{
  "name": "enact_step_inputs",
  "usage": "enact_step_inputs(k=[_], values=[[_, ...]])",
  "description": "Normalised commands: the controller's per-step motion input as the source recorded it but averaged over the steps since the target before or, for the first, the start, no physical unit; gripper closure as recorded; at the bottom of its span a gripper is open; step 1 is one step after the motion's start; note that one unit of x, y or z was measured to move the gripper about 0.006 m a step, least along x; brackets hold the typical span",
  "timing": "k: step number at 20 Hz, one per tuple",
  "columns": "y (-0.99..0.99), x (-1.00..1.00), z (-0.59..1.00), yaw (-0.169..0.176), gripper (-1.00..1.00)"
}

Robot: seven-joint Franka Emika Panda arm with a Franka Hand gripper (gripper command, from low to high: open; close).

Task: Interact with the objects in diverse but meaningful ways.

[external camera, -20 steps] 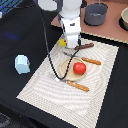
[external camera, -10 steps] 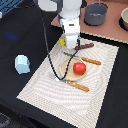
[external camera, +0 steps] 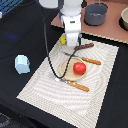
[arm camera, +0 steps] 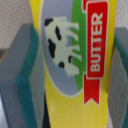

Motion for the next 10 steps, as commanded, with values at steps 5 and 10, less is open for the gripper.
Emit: enact_step_inputs(k=[5, 10], values=[[-0.60, 0.05, 0.44, -0.026, 1.00], [-0.89, 0.21, 0.23, -0.019, 1.00]])
